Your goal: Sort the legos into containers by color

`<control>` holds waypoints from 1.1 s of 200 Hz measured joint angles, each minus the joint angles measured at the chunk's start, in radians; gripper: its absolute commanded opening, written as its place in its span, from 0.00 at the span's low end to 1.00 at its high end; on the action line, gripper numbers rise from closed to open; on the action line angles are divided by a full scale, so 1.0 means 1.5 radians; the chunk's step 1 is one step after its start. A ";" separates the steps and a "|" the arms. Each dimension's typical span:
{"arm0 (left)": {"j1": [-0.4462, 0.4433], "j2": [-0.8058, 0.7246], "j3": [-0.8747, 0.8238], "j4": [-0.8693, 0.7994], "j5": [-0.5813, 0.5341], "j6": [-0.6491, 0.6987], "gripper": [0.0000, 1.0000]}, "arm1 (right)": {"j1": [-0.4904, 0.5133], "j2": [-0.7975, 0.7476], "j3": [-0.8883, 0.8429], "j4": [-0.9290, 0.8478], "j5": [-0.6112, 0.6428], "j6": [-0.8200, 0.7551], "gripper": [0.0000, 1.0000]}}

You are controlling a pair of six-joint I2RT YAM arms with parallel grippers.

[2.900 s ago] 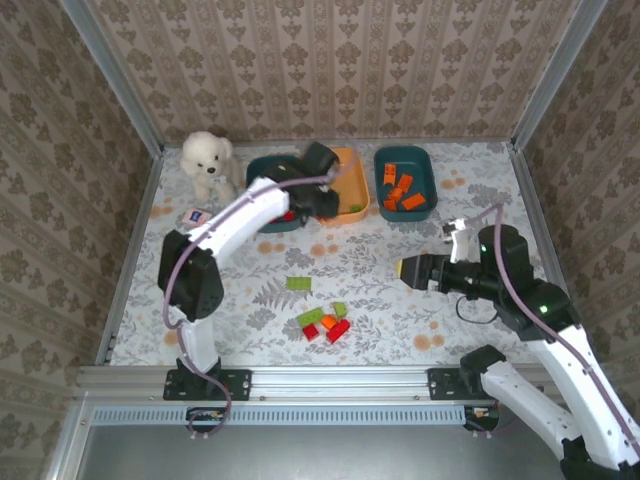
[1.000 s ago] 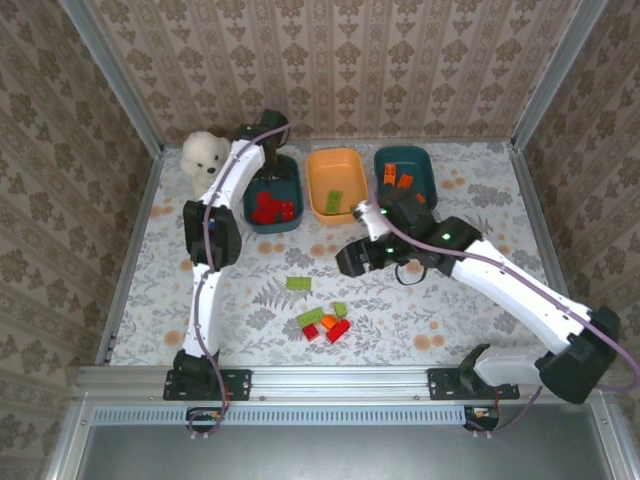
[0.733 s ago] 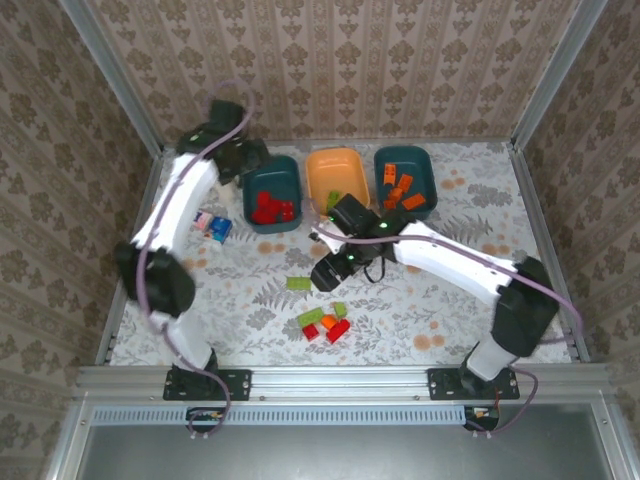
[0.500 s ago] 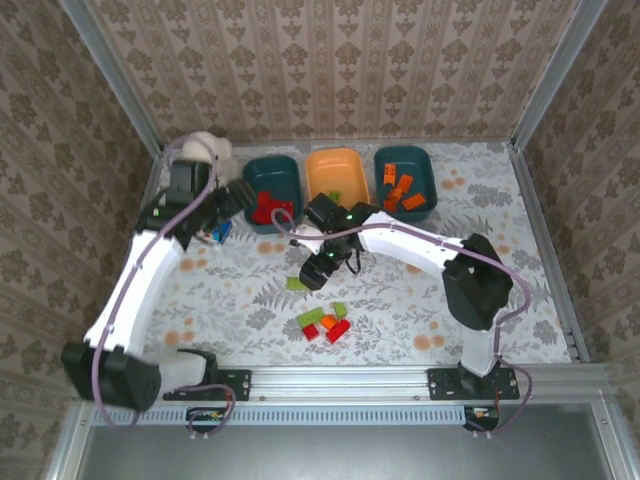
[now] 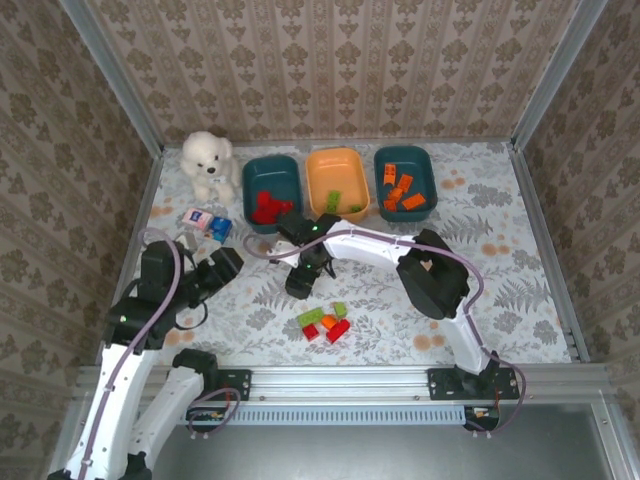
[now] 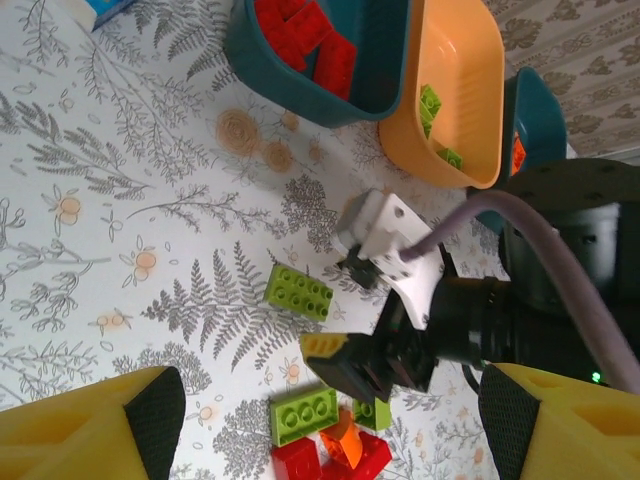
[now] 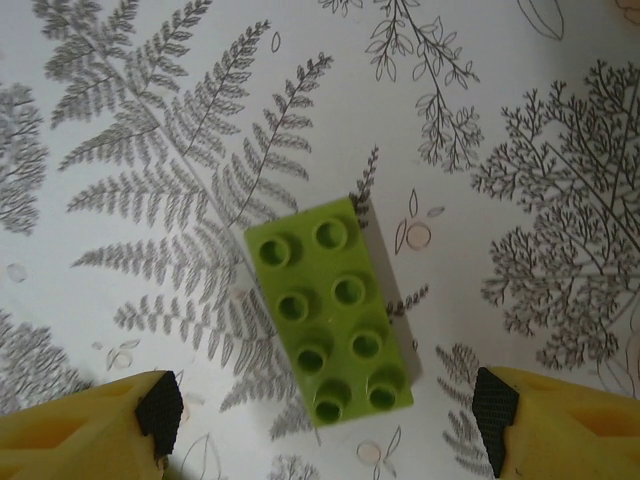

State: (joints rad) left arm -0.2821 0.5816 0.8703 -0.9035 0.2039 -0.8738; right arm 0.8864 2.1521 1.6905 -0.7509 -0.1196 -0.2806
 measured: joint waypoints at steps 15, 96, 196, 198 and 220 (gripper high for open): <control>0.000 -0.017 -0.001 -0.015 -0.001 -0.005 0.80 | 0.009 0.021 0.019 -0.002 0.024 -0.001 0.77; 0.000 -0.035 -0.001 -0.062 0.002 -0.011 0.80 | 0.036 0.077 0.074 -0.030 0.117 0.013 0.47; 0.000 -0.024 0.001 -0.060 0.012 -0.010 0.79 | 0.037 0.068 0.084 -0.038 0.148 0.056 0.29; 0.000 -0.022 0.000 -0.059 0.013 -0.010 0.79 | 0.036 0.065 0.083 -0.038 0.148 0.058 0.29; -0.006 -0.002 0.000 -0.043 0.026 -0.003 0.79 | 0.014 0.021 0.077 -0.035 0.147 0.091 0.29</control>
State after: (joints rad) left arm -0.2913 0.5789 0.8707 -0.9688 0.2428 -0.8780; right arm 0.9070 2.1838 1.8061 -0.8040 0.1009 -0.1448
